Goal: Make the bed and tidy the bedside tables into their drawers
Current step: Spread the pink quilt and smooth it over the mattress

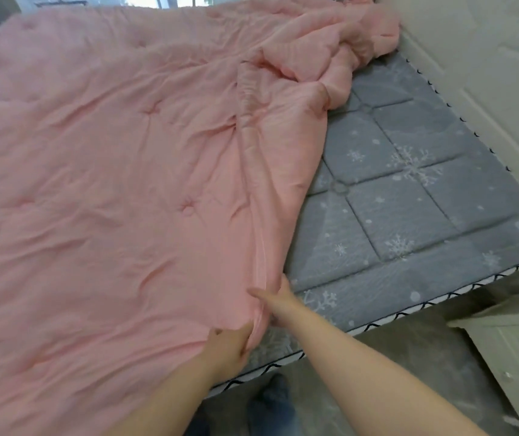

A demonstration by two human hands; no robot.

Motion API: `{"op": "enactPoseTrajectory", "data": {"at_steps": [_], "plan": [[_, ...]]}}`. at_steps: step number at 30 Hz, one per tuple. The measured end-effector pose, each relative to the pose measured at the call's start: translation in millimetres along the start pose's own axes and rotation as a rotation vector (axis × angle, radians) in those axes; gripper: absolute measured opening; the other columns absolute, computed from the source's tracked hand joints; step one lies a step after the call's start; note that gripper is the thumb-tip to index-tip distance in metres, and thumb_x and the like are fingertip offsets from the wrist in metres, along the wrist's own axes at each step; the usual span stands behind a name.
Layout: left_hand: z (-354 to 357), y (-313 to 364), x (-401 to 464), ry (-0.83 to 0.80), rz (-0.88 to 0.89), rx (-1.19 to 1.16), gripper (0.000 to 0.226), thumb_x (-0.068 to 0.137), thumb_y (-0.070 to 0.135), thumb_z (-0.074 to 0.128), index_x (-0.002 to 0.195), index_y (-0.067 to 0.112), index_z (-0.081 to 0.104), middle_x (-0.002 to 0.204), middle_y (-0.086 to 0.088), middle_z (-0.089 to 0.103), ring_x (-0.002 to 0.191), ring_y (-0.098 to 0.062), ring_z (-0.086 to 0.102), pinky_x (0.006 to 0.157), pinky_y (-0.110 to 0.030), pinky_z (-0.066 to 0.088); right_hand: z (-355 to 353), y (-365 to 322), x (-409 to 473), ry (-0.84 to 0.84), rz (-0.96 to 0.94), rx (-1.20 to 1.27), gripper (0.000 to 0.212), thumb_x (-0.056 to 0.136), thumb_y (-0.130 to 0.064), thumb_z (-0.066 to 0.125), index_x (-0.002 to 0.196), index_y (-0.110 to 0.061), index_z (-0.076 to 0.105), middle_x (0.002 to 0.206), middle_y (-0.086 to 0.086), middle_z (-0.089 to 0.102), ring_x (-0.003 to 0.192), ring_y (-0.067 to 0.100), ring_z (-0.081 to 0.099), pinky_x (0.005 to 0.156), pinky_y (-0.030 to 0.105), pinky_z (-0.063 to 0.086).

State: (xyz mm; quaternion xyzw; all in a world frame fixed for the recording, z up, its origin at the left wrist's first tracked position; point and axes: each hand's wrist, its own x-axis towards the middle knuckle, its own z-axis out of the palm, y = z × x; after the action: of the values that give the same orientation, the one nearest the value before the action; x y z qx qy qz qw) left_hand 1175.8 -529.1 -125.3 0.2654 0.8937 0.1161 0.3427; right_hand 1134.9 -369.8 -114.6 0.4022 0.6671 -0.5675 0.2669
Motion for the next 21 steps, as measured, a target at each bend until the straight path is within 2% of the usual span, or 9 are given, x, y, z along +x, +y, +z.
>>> {"op": "enactPoseTrajectory", "data": {"at_steps": [2,5,9,11,14,18,21], "plan": [[-8,12,-9,0.043,0.005,-0.019,0.045,0.090,0.017,0.040,0.135,0.016,0.036,0.117,-0.007,0.062,0.109,-0.031,0.053,0.079,-0.031,0.024,0,-4,-8,0.027,-0.008,-0.107,0.128,0.051,-0.045,0.078,0.154,-0.030,0.003,0.154,0.006,0.034,0.134,0.030,0.043,0.110,0.046,0.039],[-14,25,-22,0.069,0.021,-0.043,0.048,0.090,0.018,0.040,0.137,0.016,0.035,0.113,-0.008,0.062,0.107,-0.031,0.054,0.082,-0.030,0.025,-8,-19,-14,0.167,-0.009,-0.145,0.105,0.073,-0.019,0.069,0.155,-0.019,0.003,0.151,0.014,0.036,0.133,0.034,0.043,0.110,0.039,0.039],[-26,45,-34,0.104,0.081,-0.068,0.039,0.087,0.017,0.041,0.126,0.016,0.038,0.099,-0.012,0.062,0.097,-0.035,0.053,0.091,-0.034,0.031,-30,-40,-9,0.260,-0.043,-0.186,0.101,0.078,-0.014,0.066,0.155,-0.015,0.000,0.151,0.018,0.035,0.134,0.035,0.043,0.109,0.038,0.039],[-30,54,-35,0.115,0.093,-0.080,0.033,0.086,0.018,0.040,0.119,0.017,0.039,0.092,-0.011,0.060,0.093,-0.035,0.053,0.095,-0.036,0.031,-41,-47,-3,0.310,-0.017,-0.254,0.082,0.083,-0.012,0.060,0.151,-0.008,0.016,0.146,0.020,0.041,0.129,0.036,0.047,0.105,0.038,0.041],[-29,58,-36,0.077,0.073,-0.102,0.030,0.086,0.018,0.040,0.116,0.017,0.039,0.099,-0.014,0.063,0.094,-0.034,0.055,0.091,-0.038,0.029,-50,-43,-4,0.398,0.016,-0.278,0.049,0.088,-0.008,0.053,0.135,0.001,0.043,0.136,0.024,0.051,0.123,0.040,0.053,0.101,0.040,0.045],[-24,58,-43,-0.004,0.066,-0.121,0.034,0.086,0.016,0.041,0.120,0.019,0.038,0.110,-0.015,0.062,0.103,-0.034,0.055,0.085,-0.039,0.026,-68,0,-18,0.417,0.057,-0.283,0.042,0.088,-0.002,0.047,0.129,0.003,0.051,0.127,0.024,0.058,0.113,0.041,0.058,0.097,0.041,0.048],[-7,67,-51,-0.085,0.064,-0.187,0.036,0.085,0.011,0.042,0.119,0.021,0.039,0.107,-0.014,0.063,0.103,-0.035,0.056,0.087,-0.039,0.026,-81,40,-28,0.444,0.101,-0.302,0.041,0.086,-0.001,0.046,0.126,0.004,0.051,0.126,0.024,0.058,0.113,0.042,0.057,0.100,0.045,0.047]]}}
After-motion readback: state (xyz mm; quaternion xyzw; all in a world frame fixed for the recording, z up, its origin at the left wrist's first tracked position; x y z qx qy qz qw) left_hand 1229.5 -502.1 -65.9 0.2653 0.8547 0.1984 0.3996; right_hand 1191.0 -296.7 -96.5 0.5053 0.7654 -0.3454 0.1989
